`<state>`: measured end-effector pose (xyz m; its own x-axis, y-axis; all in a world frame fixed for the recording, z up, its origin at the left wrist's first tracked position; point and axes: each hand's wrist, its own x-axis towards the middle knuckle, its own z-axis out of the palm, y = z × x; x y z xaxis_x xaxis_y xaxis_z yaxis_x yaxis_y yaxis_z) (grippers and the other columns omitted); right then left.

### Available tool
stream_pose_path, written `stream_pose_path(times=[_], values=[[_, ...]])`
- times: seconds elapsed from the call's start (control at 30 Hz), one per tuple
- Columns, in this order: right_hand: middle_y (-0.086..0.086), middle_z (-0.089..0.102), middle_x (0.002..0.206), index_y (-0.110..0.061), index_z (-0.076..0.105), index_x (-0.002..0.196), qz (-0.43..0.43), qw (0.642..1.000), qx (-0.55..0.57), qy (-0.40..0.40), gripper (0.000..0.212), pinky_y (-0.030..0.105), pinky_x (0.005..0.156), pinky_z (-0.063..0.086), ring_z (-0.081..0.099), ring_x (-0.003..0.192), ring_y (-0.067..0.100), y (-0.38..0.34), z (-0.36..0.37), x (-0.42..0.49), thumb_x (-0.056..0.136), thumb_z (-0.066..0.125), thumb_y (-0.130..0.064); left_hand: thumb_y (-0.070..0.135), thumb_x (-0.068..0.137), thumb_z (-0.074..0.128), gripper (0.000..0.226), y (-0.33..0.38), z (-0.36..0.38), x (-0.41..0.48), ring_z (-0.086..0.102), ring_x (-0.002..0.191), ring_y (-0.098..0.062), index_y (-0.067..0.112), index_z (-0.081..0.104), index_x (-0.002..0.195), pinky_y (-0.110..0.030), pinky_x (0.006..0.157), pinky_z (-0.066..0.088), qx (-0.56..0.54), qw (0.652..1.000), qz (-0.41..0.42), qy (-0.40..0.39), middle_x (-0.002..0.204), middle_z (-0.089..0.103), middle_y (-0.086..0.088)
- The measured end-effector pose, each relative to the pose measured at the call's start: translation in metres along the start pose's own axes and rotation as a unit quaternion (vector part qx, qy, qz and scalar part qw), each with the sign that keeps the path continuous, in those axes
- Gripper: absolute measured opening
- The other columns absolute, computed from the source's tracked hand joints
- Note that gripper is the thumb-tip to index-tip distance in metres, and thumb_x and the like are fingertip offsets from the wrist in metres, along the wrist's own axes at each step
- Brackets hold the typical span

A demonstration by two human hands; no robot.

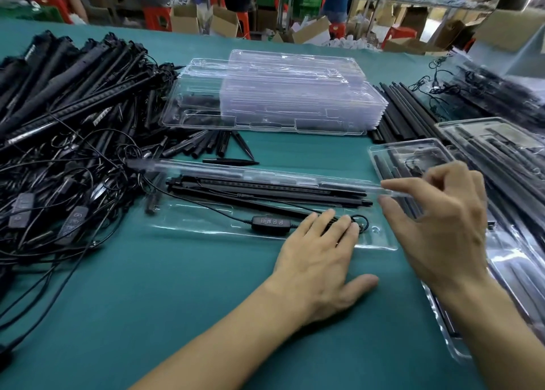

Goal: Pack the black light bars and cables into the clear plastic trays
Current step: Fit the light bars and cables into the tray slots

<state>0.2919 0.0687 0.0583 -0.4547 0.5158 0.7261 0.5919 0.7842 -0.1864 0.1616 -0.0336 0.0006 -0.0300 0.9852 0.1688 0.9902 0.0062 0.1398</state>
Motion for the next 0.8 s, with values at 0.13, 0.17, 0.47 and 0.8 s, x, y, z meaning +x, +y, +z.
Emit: stream_pose_path(times=[0.13, 0.17, 0.47, 0.8], values=[[-0.002, 0.047, 0.079, -0.017, 0.056, 0.118, 0.098, 0.993, 0.061, 0.022, 0.044, 0.016, 0.068, 0.037, 0.044, 0.065, 0.014, -0.008, -0.001, -0.011, 0.08, 0.077, -0.019, 0.072, 0.093, 0.03, 0.086, -0.001, 0.0, -0.001, 0.008, 0.151, -0.025, 0.014, 0.02, 0.156, -0.04, 0.124, 0.0, -0.004, 1.0, 0.005, -0.01, 0.163, 0.02, -0.004], [-0.004, 0.047, 0.074, -0.02, 0.049, 0.111, 0.131, 0.986, 0.093, 0.034, 0.042, 0.008, 0.065, 0.033, 0.045, 0.062, 0.01, -0.01, 0.0, -0.015, 0.079, 0.076, -0.018, 0.073, 0.092, 0.03, 0.088, -0.002, 0.0, -0.001, 0.006, 0.151, -0.025, 0.014, 0.019, 0.157, -0.039, 0.124, -0.001, -0.006, 1.0, 0.006, -0.01, 0.164, 0.019, -0.004], [-0.002, 0.058, 0.136, -0.018, 0.06, 0.133, 0.034, 0.932, 0.083, -0.35, 0.039, 0.022, 0.11, 0.029, 0.049, 0.129, 0.018, 0.003, 0.026, -0.014, 0.094, 0.059, -0.011, 0.054, 0.09, 0.054, 0.088, -0.004, 0.0, -0.003, 0.004, 0.153, -0.02, 0.009, 0.017, 0.156, -0.029, 0.124, -0.002, -0.115, 0.993, -0.001, 0.014, 0.163, 0.02, -0.009], [-0.008, 0.071, 0.112, -0.027, 0.074, 0.112, 0.01, 0.948, 0.068, -0.312, 0.022, 0.019, 0.089, 0.034, 0.056, 0.101, 0.021, 0.008, 0.03, -0.014, 0.092, 0.065, -0.022, 0.027, 0.086, 0.06, 0.014, -0.06, -0.043, -0.03, 0.061, 0.084, -0.023, 0.019, 0.071, 0.087, -0.039, 0.071, 0.052, -0.043, 0.982, -0.037, 0.18, 0.089, 0.067, 0.003]])
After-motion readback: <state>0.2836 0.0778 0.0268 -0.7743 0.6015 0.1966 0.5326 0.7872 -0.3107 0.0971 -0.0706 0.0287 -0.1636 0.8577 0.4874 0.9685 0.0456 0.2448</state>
